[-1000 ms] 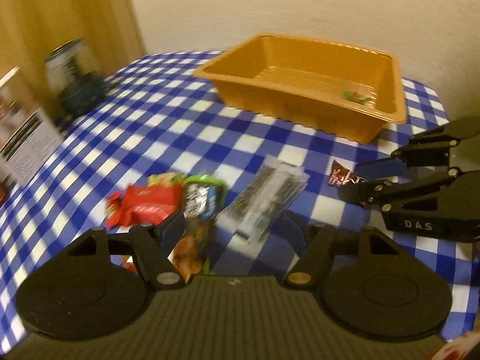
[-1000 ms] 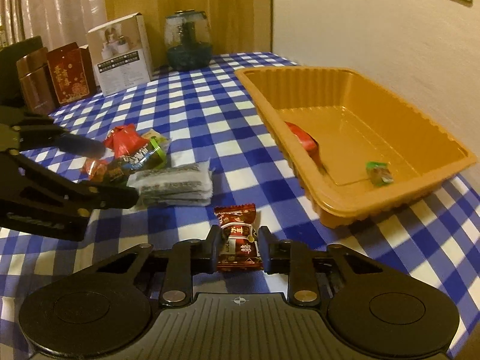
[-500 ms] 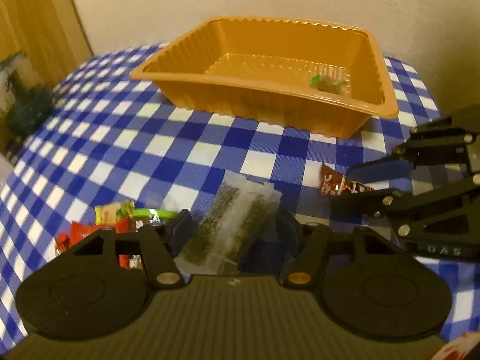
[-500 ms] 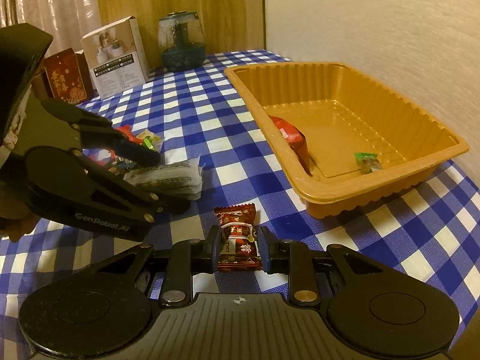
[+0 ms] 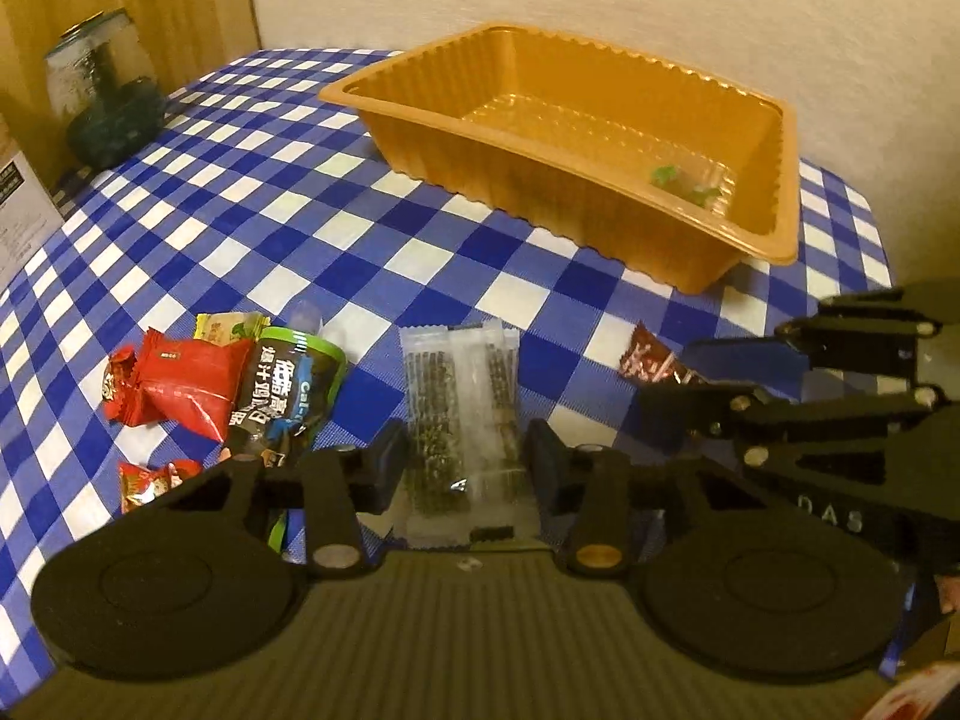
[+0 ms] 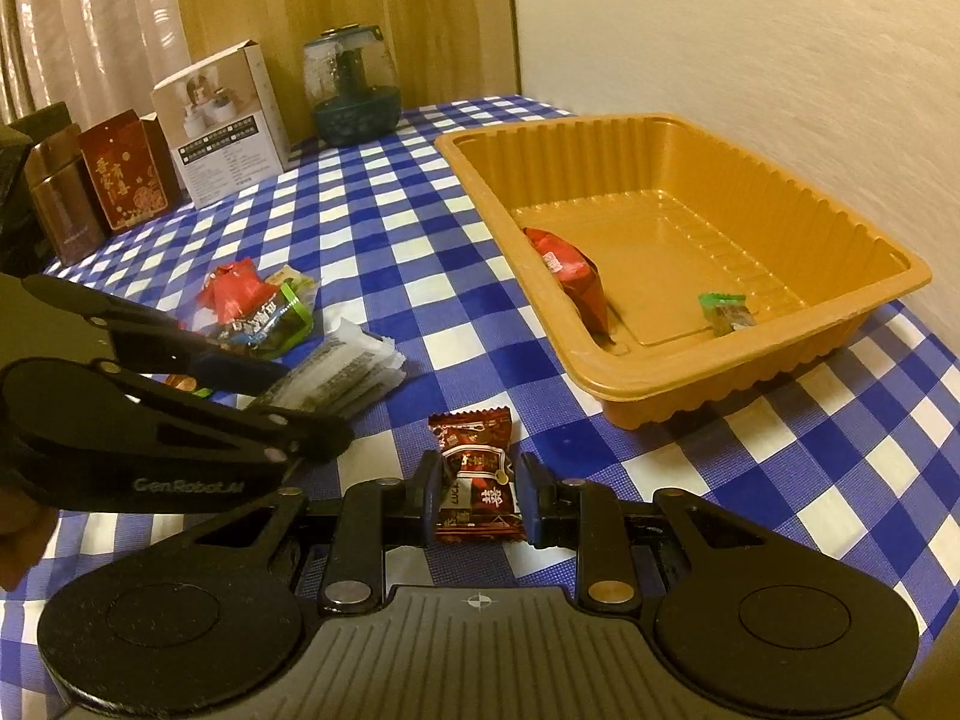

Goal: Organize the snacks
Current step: 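Close right tool on brown chocolate bar while left tool closes on seaweed packet, then carry chocolate bar in right tool and seaweed packet in left tool over tray, then open left tool to drop seaweed packet while right tool opens to drop chocolate bar, then lift both open tools from the orange tray toward the remaining snacks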

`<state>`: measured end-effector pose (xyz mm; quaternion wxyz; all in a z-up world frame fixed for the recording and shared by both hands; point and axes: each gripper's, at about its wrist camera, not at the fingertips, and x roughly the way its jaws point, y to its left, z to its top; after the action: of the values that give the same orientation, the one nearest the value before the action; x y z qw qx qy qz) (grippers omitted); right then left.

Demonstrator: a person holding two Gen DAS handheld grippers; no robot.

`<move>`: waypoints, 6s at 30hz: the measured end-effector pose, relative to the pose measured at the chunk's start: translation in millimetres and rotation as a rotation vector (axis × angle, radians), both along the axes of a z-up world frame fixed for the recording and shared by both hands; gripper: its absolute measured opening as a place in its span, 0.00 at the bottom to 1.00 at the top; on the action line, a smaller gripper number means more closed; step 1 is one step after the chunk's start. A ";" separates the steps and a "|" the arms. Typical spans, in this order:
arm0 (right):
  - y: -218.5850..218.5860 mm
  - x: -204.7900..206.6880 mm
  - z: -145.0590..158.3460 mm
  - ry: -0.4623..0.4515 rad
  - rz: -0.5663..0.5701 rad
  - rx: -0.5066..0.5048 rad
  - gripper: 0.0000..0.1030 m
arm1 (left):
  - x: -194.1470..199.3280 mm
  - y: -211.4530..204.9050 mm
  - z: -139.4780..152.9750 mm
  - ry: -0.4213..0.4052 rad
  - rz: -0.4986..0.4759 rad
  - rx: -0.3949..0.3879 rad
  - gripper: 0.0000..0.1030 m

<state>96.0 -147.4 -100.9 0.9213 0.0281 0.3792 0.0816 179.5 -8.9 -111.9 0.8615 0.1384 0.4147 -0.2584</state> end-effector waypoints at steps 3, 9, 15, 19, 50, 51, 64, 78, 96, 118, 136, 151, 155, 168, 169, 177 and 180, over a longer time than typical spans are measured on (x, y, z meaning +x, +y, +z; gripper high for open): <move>0.5 -0.3 0.1 -0.002 0.004 -0.002 0.26 | -0.3 0.2 0.3 0.011 0.048 -0.014 0.36; 1.8 -3.4 6.1 0.001 0.025 0.023 0.26 | -15.3 6.2 5.3 0.034 0.162 -0.001 0.35; 2.8 -11.8 18.2 -0.010 0.059 0.047 0.26 | -39.4 19.9 22.7 0.029 0.300 -0.036 0.35; -0.2 -19.3 26.9 -0.020 0.062 0.061 0.26 | -56.4 23.7 39.5 0.003 0.388 -0.078 0.35; -52.5 -69.8 79.5 -0.065 0.086 0.038 0.26 | -127.6 -41.6 96.3 -0.074 0.499 -0.146 0.35; -55.2 -69.8 80.7 -0.064 0.082 0.041 0.26 | -127.1 -44.1 97.9 -0.075 0.495 -0.149 0.35; -107.8 -48.2 108.0 -0.120 -0.009 0.052 0.26 | -101.0 -88.6 118.6 -0.098 0.424 -0.186 0.35; -154.9 24.8 109.3 -0.155 -0.080 0.078 0.26 | -39.6 -135.9 109.5 -0.081 0.383 -0.201 0.35; -161.7 65.7 86.9 -0.102 -0.100 0.080 0.26 | 6.4 -146.0 80.0 -0.045 0.376 -0.204 0.35; -161.1 74.1 82.9 -0.080 -0.116 0.105 0.26 | 12.7 -126.5 80.2 -0.091 0.376 -0.194 0.50; -162.1 76.8 84.5 -0.084 -0.108 0.238 0.63 | 1.7 -94.1 82.9 -0.108 0.428 -0.174 0.60; -140.5 56.4 91.2 -0.120 -0.093 0.107 0.63 | -19.1 -71.3 90.6 -0.113 0.447 -0.161 0.63; -132.0 49.9 92.5 -0.118 -0.084 0.113 0.63 | -27.8 -64.7 95.3 -0.119 0.455 -0.161 0.64; -106.8 38.5 96.5 -0.129 -0.054 0.103 0.63 | -51.0 -30.7 104.2 -0.133 0.493 -0.146 0.67; -104.3 37.9 96.3 -0.128 -0.050 0.102 0.63 | -52.3 -28.1 104.3 -0.134 0.496 -0.145 0.68; -89.4 37.3 95.8 -0.122 -0.021 0.100 0.63 | -62.7 -3.8 102.0 -0.133 0.513 -0.131 0.72; -82.8 36.3 95.6 -0.123 -0.003 0.095 0.63 | -66.2 7.5 99.8 -0.134 0.519 -0.119 0.73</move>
<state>132.3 -230.2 -5.3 0.9406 0.0673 0.3175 0.0995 113.3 -1.4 -12.1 0.9310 -0.0068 0.3625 -0.0430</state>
